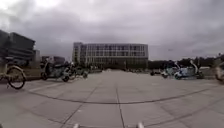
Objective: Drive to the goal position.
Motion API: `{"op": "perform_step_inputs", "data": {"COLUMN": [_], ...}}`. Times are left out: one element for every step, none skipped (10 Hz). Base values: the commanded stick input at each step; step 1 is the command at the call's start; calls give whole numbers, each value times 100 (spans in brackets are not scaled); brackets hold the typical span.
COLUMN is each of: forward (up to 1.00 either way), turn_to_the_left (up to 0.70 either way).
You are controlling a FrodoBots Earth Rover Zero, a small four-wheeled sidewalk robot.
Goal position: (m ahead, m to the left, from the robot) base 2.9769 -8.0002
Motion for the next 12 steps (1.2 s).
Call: {"op": "perform_step_inputs", "data": {"forward": [45, 45, 45, 45, 45, 45, 45, 45, 45, 45, 45, 45], "turn_to_the_left": [0, 0, 0, 0, 0, 0, 0, 0, 0, 0, 0, 0]}}
